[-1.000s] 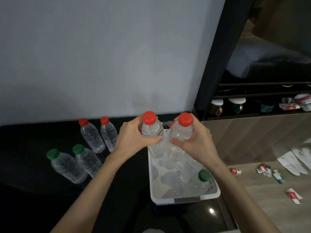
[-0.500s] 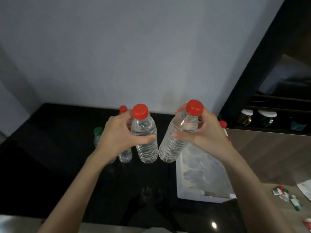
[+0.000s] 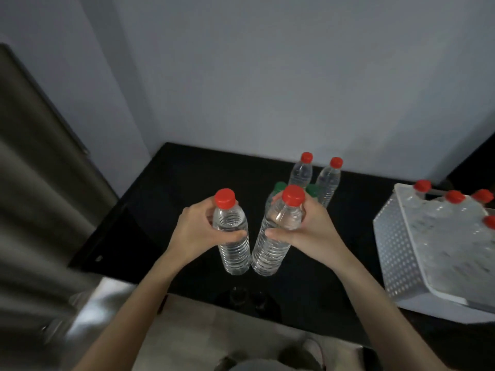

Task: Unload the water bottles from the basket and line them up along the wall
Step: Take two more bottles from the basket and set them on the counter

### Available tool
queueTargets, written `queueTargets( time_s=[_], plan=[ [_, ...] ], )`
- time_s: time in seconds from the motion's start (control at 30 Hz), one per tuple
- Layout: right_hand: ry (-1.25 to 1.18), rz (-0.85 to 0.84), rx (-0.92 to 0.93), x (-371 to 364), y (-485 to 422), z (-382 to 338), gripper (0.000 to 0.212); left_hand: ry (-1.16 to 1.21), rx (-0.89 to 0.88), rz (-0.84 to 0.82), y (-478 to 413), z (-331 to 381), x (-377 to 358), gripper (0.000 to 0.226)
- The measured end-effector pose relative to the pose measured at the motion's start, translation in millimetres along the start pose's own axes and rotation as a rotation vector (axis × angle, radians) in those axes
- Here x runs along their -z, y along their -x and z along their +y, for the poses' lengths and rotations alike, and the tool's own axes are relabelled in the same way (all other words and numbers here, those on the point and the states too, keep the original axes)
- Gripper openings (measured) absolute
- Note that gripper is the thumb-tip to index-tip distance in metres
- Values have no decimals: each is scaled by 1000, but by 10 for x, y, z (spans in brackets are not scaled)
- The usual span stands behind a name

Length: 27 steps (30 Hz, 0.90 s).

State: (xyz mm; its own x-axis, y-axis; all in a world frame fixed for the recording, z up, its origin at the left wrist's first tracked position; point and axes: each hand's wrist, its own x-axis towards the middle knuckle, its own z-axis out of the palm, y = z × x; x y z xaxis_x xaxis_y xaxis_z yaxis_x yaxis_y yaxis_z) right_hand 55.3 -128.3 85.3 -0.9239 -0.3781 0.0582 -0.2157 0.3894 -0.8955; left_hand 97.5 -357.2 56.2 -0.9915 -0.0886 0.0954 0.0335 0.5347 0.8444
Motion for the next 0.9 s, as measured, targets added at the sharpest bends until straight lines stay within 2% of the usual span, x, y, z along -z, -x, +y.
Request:
queueTargets(
  time_s=[0.17, 0.37, 0.63, 0.9],
  plan=[
    [11, -31, 3, -580, -269, -12, 53, 9, 78, 87, 9, -461, 307, 49],
    [46, -39, -47, -999, -577, 214, 53, -46, 144, 147, -207, -858, 330, 54],
    [146, -63, -126, -1236, -885, 634, 55, -68, 211, 122, -434, -1285, 167, 66],
    [174, -127, -160, -1315, -1041, 836, 56, -28, 218, 59, -447, -1501, 33, 66]
  ],
)
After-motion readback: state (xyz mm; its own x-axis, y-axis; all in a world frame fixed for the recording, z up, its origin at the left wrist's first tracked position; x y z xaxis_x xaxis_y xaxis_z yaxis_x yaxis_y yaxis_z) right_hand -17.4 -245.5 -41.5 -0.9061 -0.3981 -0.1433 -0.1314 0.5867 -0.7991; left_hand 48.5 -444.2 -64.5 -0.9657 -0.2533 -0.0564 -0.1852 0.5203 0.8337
